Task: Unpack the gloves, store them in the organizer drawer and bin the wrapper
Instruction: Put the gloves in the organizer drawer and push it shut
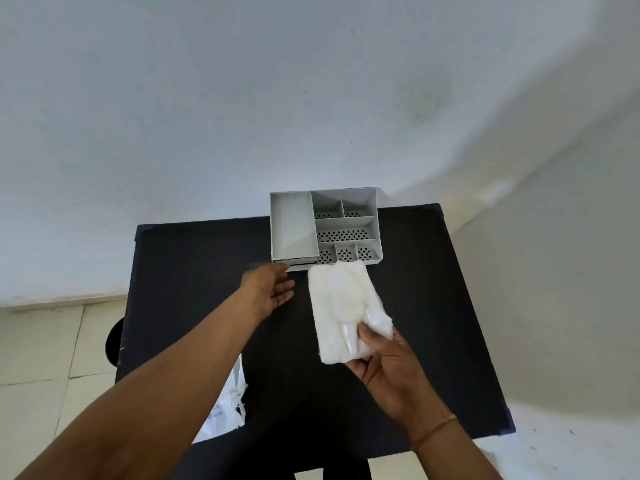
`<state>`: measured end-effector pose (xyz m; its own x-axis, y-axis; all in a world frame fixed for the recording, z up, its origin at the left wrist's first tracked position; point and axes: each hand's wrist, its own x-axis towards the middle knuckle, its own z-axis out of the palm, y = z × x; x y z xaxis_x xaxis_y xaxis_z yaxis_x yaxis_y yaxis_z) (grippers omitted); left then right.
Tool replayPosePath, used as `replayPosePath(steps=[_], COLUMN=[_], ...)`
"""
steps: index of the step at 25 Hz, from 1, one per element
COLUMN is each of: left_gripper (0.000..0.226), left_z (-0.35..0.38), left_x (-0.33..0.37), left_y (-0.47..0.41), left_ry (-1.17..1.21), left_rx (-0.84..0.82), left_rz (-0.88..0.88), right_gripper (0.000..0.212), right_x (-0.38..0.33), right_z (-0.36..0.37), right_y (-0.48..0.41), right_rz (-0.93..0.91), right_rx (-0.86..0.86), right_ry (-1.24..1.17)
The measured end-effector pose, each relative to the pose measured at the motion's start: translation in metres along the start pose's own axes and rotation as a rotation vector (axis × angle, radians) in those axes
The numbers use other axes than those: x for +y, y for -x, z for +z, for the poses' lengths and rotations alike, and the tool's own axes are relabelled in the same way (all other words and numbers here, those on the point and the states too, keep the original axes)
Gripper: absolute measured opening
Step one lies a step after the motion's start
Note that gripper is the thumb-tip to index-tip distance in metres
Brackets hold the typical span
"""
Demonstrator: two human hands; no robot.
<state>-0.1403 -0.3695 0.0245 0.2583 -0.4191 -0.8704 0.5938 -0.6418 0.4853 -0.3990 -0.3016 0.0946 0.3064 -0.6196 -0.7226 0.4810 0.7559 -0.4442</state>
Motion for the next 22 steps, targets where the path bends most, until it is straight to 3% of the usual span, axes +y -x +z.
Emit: replayPosePath(steps=[4,7,15,22], left_gripper=[0.025,0.035,0.010,0.038], left_z=[0.013,0.013,-0.017,-0.035], left_x=[0.010,0.016,-0.035,-0.061], left_y=[-0.015,-0.022,-0.003,0.013], left_ry=[0.042,0.004,-0.148,-0.104], left_rx=[0.006,0.007,-0.034,-0.101], left_rz=[0.007,0.036,-0.022,-0.048], right_gripper=[0.040,0.048,0.047,0.048], right_x=[0.017,0.027,0.035,0.046], right_z=[0.002,0.001,0.009,0.012], right_y=[-0.002,-0.001,-0.005,-0.004], right_rz=[-0.040,-0.046,-0.095,-0.096], right_rx=[0.015,0.039,0.068,0.044], right_ry=[-0.065,-0.073,-0.080,-0.060])
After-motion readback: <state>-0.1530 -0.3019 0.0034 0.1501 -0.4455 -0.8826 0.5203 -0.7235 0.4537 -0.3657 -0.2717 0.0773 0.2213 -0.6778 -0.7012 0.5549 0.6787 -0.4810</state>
